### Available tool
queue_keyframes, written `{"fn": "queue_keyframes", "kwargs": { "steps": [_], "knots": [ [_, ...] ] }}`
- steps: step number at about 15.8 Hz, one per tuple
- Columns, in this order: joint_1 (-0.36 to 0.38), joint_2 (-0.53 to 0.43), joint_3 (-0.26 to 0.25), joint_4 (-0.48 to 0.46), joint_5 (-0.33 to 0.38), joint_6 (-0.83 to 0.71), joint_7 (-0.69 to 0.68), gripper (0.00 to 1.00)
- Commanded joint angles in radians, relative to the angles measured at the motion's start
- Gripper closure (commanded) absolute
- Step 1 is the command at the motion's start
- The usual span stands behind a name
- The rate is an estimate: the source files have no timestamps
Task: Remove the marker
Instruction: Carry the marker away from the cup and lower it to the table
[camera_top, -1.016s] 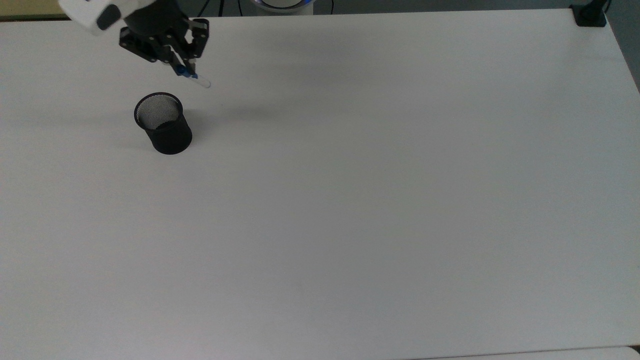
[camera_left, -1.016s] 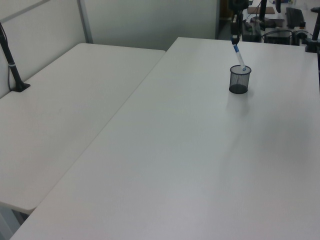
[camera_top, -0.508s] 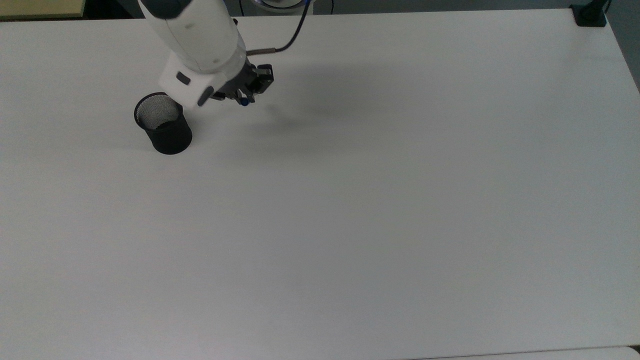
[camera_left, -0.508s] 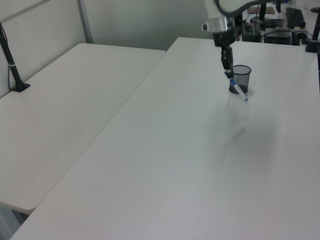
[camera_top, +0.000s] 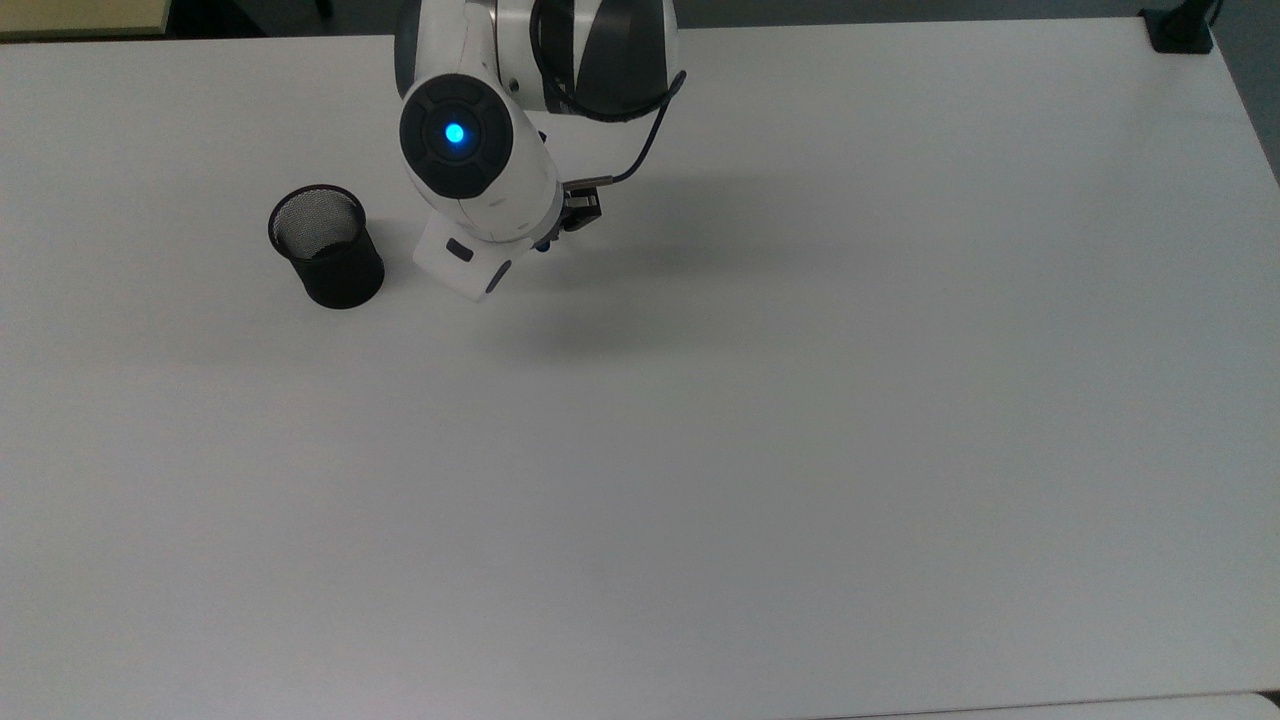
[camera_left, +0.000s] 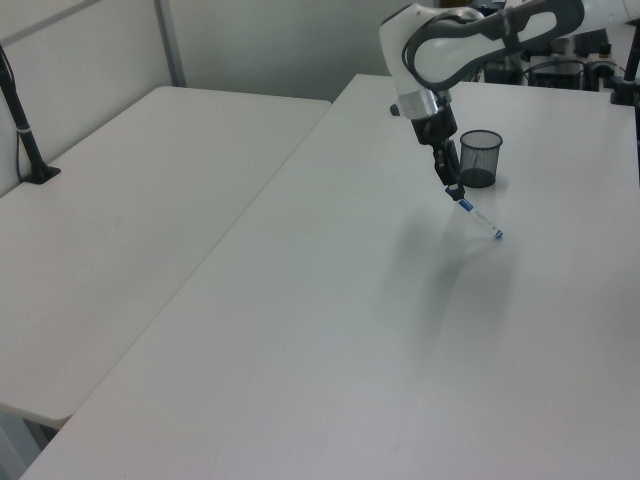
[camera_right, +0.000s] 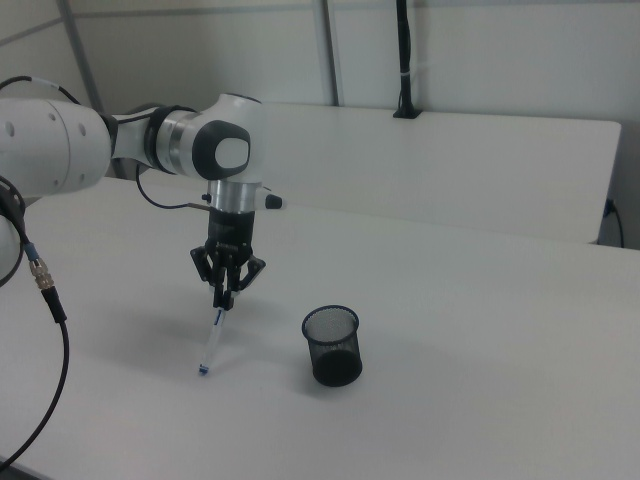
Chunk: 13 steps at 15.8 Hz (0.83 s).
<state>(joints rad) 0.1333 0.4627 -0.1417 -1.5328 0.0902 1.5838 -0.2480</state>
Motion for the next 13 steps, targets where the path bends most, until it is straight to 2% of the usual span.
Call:
{"fn": "queue_keyframes", "kwargs": {
  "steps": [1,6,9,10,11,12,13],
  "knots": [
    [0.012,0.017,-0.010,0.008,-0.015,0.033,0.036,0.79],
    [0.012,0.042,-0.009,0.006,-0.017,0.169,0.093,0.76],
    [0.011,0.034,-0.010,0.013,-0.017,0.162,0.095,0.74],
    [0.011,0.027,-0.013,0.016,-0.015,0.162,0.107,0.67],
    [0.011,0.013,-0.018,0.020,-0.015,0.163,0.136,0.46],
    [0.006,-0.010,-0.019,0.020,-0.015,0.169,0.168,0.13],
    [0.003,-0.031,-0.022,0.022,-0.017,0.171,0.196,0.00]
  ]
}}
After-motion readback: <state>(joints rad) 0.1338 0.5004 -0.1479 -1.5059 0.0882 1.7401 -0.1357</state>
